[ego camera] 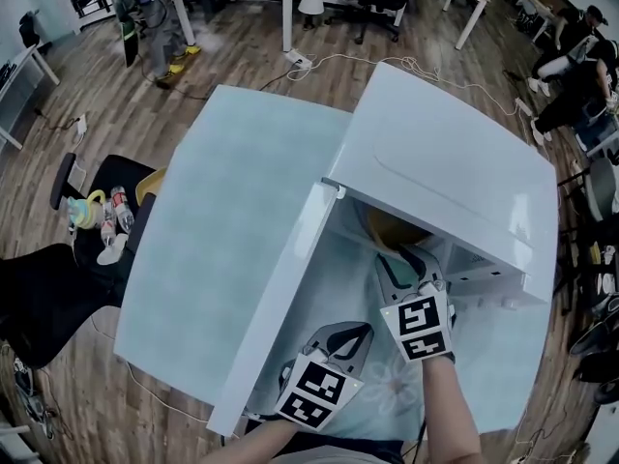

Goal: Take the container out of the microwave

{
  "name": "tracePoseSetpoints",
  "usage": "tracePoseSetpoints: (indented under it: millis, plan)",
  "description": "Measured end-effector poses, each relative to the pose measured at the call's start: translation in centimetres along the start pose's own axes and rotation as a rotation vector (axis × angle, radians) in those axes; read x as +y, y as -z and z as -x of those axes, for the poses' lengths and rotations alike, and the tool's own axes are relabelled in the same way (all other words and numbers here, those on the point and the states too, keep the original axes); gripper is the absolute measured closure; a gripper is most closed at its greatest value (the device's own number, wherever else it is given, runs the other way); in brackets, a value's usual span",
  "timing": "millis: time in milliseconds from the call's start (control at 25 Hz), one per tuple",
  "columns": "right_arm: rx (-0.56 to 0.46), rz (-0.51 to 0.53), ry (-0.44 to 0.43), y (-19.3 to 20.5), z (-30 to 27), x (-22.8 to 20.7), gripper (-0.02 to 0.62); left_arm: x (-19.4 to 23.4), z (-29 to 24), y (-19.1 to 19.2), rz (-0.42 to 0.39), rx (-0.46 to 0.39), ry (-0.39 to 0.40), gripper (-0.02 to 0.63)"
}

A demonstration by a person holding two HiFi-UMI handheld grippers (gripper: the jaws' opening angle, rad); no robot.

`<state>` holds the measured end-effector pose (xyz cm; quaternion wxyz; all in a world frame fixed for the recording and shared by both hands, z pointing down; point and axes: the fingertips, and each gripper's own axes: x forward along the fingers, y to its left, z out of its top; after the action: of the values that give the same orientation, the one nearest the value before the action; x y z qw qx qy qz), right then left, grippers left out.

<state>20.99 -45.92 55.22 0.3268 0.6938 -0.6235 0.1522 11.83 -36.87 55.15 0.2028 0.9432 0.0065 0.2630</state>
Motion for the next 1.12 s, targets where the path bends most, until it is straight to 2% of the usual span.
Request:
tracePoseSetpoints:
  millis: [160, 400, 520, 560, 640, 760, 960, 1120]
  plan:
    - [0.018, 0.020, 0.018, -0.2, -1.4, -0.2, 0.472, -0.4, -0.1, -0.3, 0.027, -0.024, 0.028, 0.595]
    - [0.084, 0.124, 0.059, 0.8, -2.2, -0.3, 0.474, -0.3, -0.2, 0.7, 0.036, 0.016, 0.069, 0.595]
    - [0.079, 0.146, 0.073, 0.9, -2.0, -0.3, 0.508, 0.1, -0.1, 0.8, 0.039, 0.024, 0.066, 0.595]
    - [0.074, 0.140, 0.068, 0.9, -1.9, -0.2, 0.531, 0.2, -0.1, 0.8, 0.048, 0.024, 0.067, 0.595]
    - [0.068, 0.124, 0.057, 1.1, -1.7, 0.0, 0.535, 0.4, -0.2, 0.7, 0.071, 0.017, 0.070, 0.595]
    - [0.061, 0.095, 0.063, 1.3, -1.2, -0.3, 0.565, 0.0, -0.3, 0.4, 0.065, 0.013, 0.080, 0.595]
    - [0.053, 0.044, 0.038, 2.0, 0.7, -0.1, 0.568, -0.6, -0.3, 0.7, 0.062, 0.019, 0.088, 0.595]
    - [-0.001, 0.002, 0.025, 1.9, 2.7, 0.2, 0.568, -0.6, -0.2, 0.2, 0.057, 0.005, 0.073, 0.595]
